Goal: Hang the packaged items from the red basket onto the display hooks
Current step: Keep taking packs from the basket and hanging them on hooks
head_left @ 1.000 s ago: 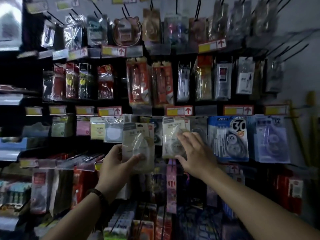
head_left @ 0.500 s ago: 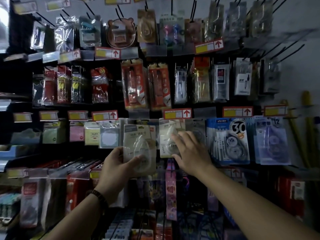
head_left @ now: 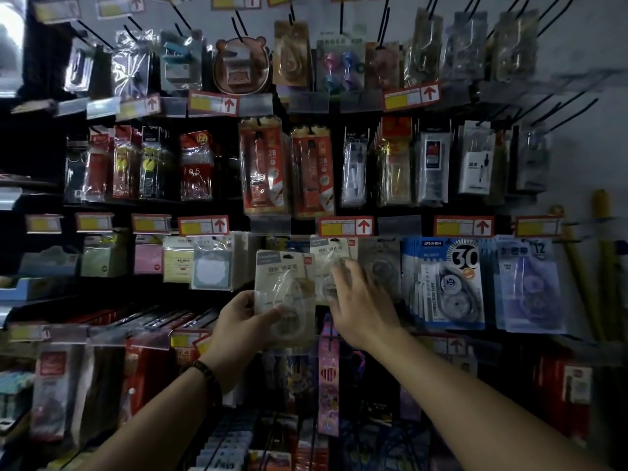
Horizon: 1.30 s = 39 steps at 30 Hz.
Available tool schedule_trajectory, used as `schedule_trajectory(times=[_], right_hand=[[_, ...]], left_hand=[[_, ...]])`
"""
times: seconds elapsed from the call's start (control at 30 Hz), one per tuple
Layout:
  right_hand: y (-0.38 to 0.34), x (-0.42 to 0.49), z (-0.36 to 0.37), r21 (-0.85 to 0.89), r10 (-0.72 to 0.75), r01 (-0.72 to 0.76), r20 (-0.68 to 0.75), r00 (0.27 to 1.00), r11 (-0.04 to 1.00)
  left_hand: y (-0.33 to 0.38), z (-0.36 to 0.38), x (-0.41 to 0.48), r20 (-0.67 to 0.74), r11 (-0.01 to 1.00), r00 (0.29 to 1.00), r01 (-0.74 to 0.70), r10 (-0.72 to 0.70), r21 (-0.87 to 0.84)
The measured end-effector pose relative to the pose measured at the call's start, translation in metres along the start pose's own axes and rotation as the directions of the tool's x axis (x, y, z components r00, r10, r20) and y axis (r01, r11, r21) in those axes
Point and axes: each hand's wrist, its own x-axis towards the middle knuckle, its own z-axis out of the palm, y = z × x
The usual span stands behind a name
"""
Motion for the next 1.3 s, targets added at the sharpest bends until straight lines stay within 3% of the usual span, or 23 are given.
schedule_trajectory(times=[0.1,0.27,0.4,0.5,0.57,0.7,0.77,0.83,0.9,1.07,1.3], right_hand=[[-0.003,-0.016,-0.012,0.145,-0.115,0.134,-0.129,0.985,0.980],[-0.007,-0.035,-0.015,0.146,-0.293,0.299,-0.060,0.954,0.943],[-0.006,-0.039,-0.012,0.102,-0.287,0.295,-0.080,0.954,0.950],[-0.002,-0.038,-0.008,0.041,-0.303,0.305,-0.044,0.952,0.952],[0.002,-0.035,-0.005,0.017,-0.236,0.237,-0.035,0.971,0.971],[0.007,-0.024,-0.001,0.023,-0.109,0.111,-0.077,0.991,0.994],[0.006,-0.019,0.000,0.012,-0.081,0.083,-0.116,0.990,0.997],[0.005,-0.015,0.001,-0.015,-0.060,0.059,-0.117,0.991,0.998],[0.004,-0.012,0.001,-0.069,-0.060,0.053,-0.104,0.993,0.996],[0.007,-0.003,0.001,-0.136,-0.034,0.020,-0.100,0.994,0.990],[0.008,0.013,-0.001,-0.181,-0.011,0.018,0.042,0.999,0.983]], left_hand=[[-0.002,0.006,0.003,-0.020,1.000,1.000,-0.001,0.001,0.007],[-0.004,0.025,0.003,-0.024,1.000,1.000,0.001,-0.001,-0.002],[-0.004,0.034,0.000,0.052,0.999,0.999,0.017,-0.018,0.031],[-0.002,0.030,0.001,0.110,0.984,0.994,-0.006,-0.014,0.180],[-0.004,0.024,0.005,0.141,0.955,0.990,-0.039,-0.003,0.295],[-0.006,0.014,0.009,0.148,0.807,0.987,-0.140,0.066,0.574],[-0.004,0.011,0.007,0.202,0.616,0.972,-0.233,0.121,0.753],[-0.001,0.009,0.004,0.274,0.347,0.955,-0.298,0.118,0.889],[0.000,0.008,0.003,0.292,0.227,0.950,-0.311,0.113,0.923],[0.002,0.009,0.004,0.303,0.191,0.941,-0.328,0.150,0.925],[0.001,0.014,0.004,0.333,0.187,0.923,-0.368,0.191,0.911]])
